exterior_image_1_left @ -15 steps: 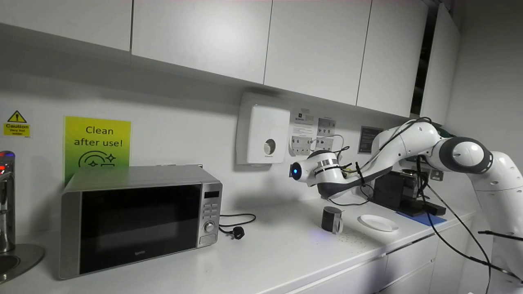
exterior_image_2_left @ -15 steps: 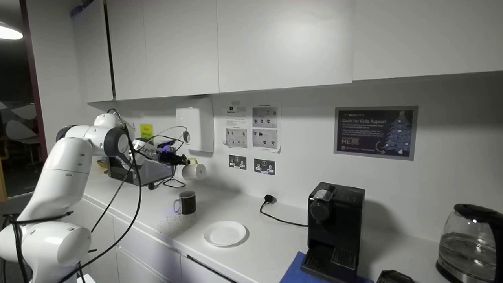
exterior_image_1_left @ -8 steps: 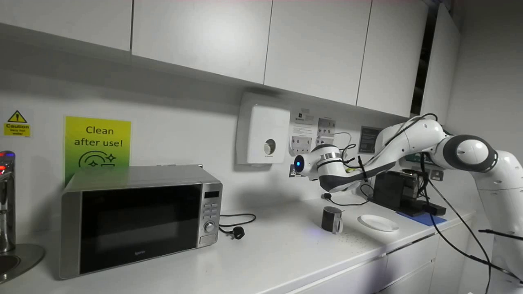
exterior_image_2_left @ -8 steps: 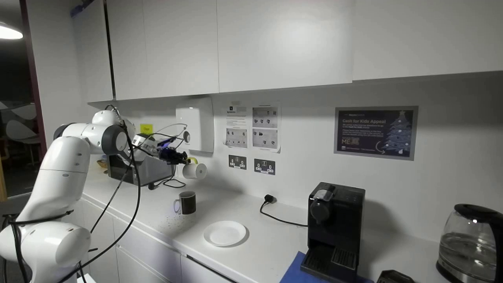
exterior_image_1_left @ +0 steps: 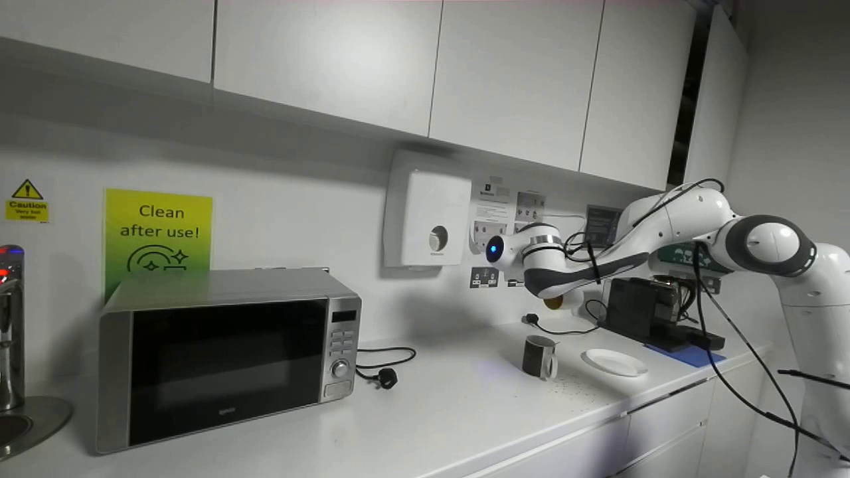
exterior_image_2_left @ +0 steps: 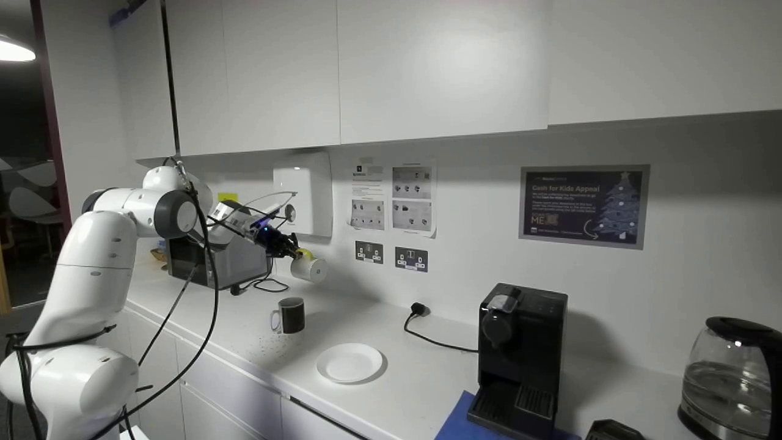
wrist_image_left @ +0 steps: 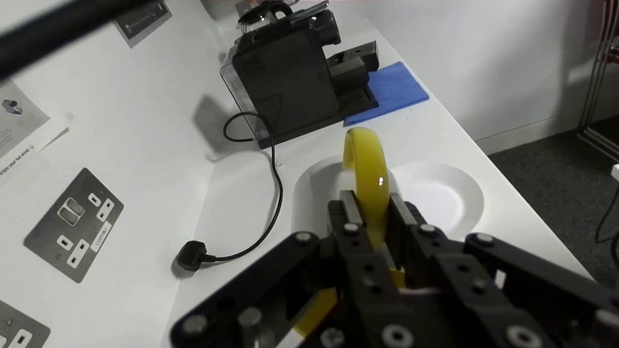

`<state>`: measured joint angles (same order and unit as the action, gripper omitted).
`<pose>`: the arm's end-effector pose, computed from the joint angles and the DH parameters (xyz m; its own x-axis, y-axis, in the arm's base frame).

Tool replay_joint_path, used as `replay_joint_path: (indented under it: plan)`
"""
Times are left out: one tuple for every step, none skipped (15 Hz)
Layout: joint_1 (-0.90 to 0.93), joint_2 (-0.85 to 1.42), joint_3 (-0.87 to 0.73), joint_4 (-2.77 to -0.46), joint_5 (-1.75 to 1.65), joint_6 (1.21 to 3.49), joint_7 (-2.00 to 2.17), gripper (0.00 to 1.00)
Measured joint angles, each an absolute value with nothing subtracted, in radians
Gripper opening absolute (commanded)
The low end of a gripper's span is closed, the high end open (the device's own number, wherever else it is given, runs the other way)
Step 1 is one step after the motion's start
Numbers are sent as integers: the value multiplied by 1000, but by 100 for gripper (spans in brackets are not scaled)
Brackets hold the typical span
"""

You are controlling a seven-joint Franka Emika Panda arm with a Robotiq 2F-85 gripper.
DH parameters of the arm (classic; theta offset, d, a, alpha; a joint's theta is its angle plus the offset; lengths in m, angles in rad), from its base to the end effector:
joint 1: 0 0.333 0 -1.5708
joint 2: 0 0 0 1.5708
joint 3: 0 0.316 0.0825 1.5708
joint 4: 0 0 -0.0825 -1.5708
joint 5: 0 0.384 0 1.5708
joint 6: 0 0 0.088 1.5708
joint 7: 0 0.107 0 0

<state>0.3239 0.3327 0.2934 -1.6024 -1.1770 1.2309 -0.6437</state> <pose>0.5655 0.2254 0.4773 0.3597 0.3282 -0.8734 0.9255 -0.0069 0.3786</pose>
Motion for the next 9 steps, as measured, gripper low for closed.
replay_joint_path:
  plan:
    - [315,326,293,-1604,-1161,1248,-623,5]
    - [307,321,292,-1604,-1144,1266,-602,5]
    - [298,316,290,-1605,-1128,1282,-581,5]
    - [290,310,289,-1607,-1110,1300,-561,5]
    - [283,302,288,-1611,-1094,1317,-542,5]
    - [277,294,284,-1616,-1078,1335,-524,5]
    - [270,286,282,-1623,-1063,1353,-506,5]
    - [262,276,279,-1631,-1047,1373,-488,5]
    - [255,266,275,-1639,-1031,1393,-469,5]
